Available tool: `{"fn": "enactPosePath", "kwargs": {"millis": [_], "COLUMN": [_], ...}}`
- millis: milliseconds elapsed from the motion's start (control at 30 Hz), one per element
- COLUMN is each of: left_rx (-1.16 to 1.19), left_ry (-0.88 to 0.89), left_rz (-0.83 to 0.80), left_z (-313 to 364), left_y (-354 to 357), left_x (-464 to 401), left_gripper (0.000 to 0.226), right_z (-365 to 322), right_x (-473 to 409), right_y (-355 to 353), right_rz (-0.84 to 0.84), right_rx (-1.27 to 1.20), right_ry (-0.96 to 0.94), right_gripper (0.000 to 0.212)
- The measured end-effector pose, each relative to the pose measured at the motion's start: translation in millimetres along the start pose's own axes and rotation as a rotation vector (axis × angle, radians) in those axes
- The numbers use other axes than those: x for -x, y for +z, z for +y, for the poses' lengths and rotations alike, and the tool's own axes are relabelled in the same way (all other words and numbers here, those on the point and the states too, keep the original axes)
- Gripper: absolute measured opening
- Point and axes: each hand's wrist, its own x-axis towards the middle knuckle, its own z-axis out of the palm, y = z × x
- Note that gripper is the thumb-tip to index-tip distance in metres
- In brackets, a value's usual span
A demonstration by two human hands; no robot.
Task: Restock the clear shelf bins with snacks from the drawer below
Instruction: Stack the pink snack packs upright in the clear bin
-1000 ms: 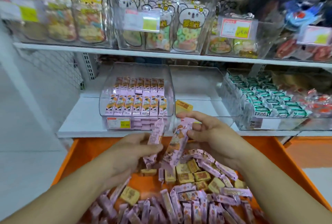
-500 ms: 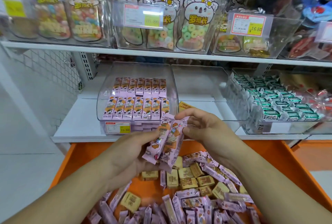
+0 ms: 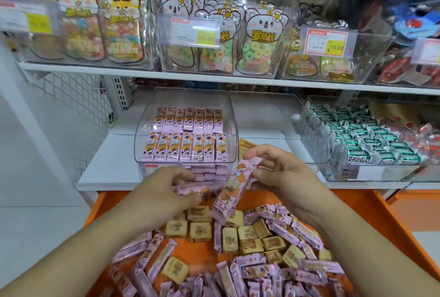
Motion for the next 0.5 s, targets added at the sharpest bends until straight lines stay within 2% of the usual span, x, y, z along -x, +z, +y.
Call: {"fn": "enactPosePath", "kwargs": {"millis": [67,167,300,400,500], "left_rx": [0.055,0.305,0.64,0.672,0.536], "left_ry": [0.006,-0.04,-0.102,-0.149,-0.127], "left_rz": [0.021,0.011,-0.098,-0.112,-0.147], "left_z": [0.1,2.2,5.2,7.9,6.1], "left_y": [-5.9,-5.8,13.0,22.6,21.1], "left_x": [0.0,-0.7,0.6,1.4,-0.2], "left_gripper": [0.039,0.054,0.033,0.024,0.033], "right_z": [-2.2,-1.5,6.9,11.6,15.4], "right_x": [1.4,1.2,0.8,0.3,-0.2], "right_y": [0.4,3.7,13.2,19.4,21.5], "right_rz": [-0.027,-0.076,-0.138,-0.118,-0.077], "right_rx": [0.014,0.017,0.04,0.073,0.067], "right_ry": [0.002,0.022,0.025,0.033,0.034], "right_gripper": [0.034,0.031,0.03,0.031,0.029]}}
